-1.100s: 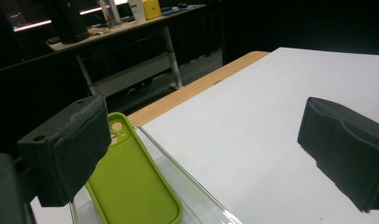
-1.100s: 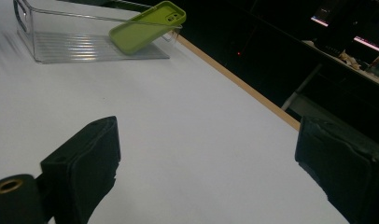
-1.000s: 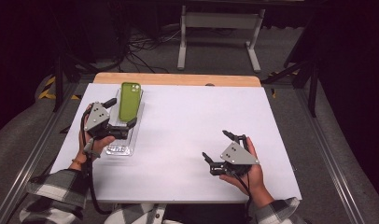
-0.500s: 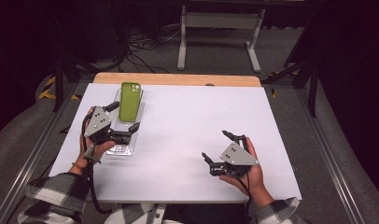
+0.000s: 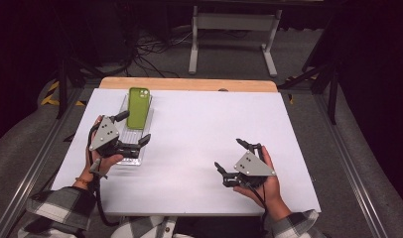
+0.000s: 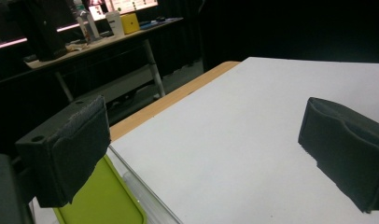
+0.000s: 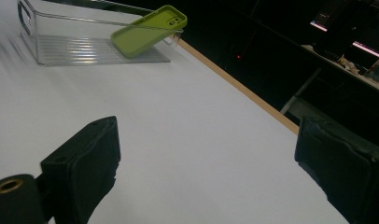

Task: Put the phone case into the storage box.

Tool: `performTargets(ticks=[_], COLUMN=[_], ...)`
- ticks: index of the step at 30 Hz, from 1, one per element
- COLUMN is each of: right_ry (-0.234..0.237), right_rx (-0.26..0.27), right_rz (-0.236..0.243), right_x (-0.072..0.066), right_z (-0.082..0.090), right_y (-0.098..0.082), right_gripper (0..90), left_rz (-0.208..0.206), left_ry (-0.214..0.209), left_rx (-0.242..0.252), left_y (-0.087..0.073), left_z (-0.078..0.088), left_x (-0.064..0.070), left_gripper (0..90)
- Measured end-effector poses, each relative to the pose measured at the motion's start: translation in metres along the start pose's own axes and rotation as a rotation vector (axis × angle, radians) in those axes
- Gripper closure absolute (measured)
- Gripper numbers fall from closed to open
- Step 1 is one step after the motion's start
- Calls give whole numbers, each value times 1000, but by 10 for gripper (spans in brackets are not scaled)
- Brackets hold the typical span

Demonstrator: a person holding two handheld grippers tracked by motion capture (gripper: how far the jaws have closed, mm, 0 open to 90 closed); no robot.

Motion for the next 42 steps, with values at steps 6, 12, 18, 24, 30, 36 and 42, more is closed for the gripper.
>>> performTargets(ticks=[6, 12, 18, 24, 30, 36, 42], right_ry=[2, 1, 3, 3, 3, 2, 4], right_rx=[4, 9, 10, 9, 11, 13, 16], right_rz=[2, 3, 3, 3, -1, 2, -2], right_x=[0, 0, -1, -1, 0, 1, 0], right_z=[1, 1, 1, 2, 3, 3, 4], right_y=[0, 1, 1, 1, 1, 1, 1], right_gripper=[75, 75, 75, 75, 75, 75, 75], left_rz=[-6, -20, -26, -34, -41, -45, -54], left_ry=[-14, -26, -39, -49, -50, -65, -73], left_rx=[4, 4, 11, 15, 20, 16, 6], left_y=[1, 2, 4, 3, 3, 1, -2], left_z=[0, -1, -1, -1, -2, -4, -6], left_x=[7, 15, 23, 31, 37, 44, 50], left_gripper=[26, 26, 26, 25, 25, 25, 27])
Point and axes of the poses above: each handheld gripper's, and its own axes: z roughly backward along the jaws, y roughly out of its top, x roughly to its right, the point moved 5 cm from there along -z, roughly forward along the jaws, and after that the axes turned 13 degrees about -y, right-handed, at the moved point
